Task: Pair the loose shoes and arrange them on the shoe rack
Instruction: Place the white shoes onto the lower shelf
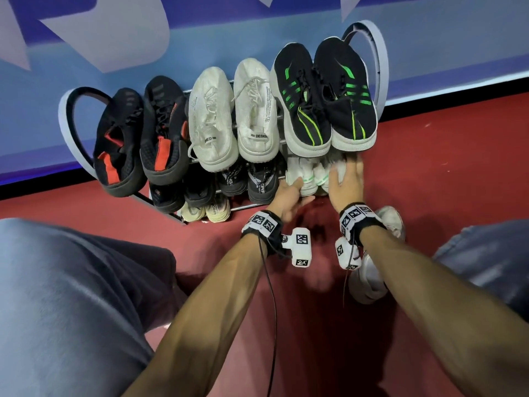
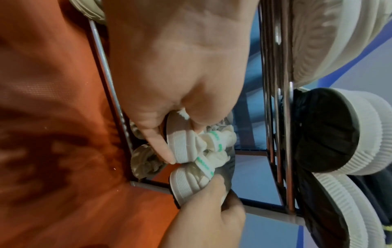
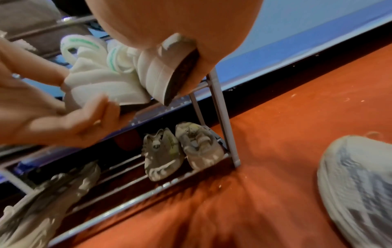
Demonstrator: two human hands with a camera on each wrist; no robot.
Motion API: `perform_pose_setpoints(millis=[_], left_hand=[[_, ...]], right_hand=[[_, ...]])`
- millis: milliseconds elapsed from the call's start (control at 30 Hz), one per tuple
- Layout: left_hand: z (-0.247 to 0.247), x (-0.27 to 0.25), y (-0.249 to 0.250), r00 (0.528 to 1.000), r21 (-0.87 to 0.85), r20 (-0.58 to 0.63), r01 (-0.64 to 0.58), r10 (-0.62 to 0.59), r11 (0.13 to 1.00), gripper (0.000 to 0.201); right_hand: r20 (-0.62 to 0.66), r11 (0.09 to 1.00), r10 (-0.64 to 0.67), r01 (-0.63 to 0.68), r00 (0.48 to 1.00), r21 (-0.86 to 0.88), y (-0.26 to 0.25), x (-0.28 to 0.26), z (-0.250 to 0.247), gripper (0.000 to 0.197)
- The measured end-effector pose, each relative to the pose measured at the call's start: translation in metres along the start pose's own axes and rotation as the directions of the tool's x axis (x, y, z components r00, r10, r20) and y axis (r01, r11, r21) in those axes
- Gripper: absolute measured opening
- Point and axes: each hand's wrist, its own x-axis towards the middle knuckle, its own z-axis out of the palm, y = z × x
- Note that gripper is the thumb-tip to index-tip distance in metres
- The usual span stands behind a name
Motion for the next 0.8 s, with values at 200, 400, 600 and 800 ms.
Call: perform_pose_setpoints(millis=[200, 400, 600, 800], left_hand=[[0.005, -0.007, -0.006, 0.999, -0.076, 0.041, -0.016, 0.019, 0.997, 0.029], [0.01, -0.008, -0.008, 0.994, -0.145, 0.036, -0.097, 0.103, 0.985, 0.026], [0.002, -0.003, 0.005, 0.999, 0.046, -0.012, -0.041, 0.042, 0.998, 0.038], [0.005, -0.007, -0.012, 0.989, 0.154, -0.023, -0.142, 0.147, 0.978, 0.025]], right_hand=[[-0.027, 0.907, 0.345, -0.326, 0.938, 0.266, -0.002, -0.019, 0.008, 0.054], [0.182, 0.687, 0.519, -0.535, 0.835, 0.492, -0.003, 0.012, 0.01, 0.029], [0.079, 0.746, 0.536, -0.516, 0.841, 0.421, -0.017, -0.002, 0.012, 0.029], [-0.128, 0.761, 0.553, -0.436, 0.824, 0.481, -0.017, -0.01, 0.028, 0.024]])
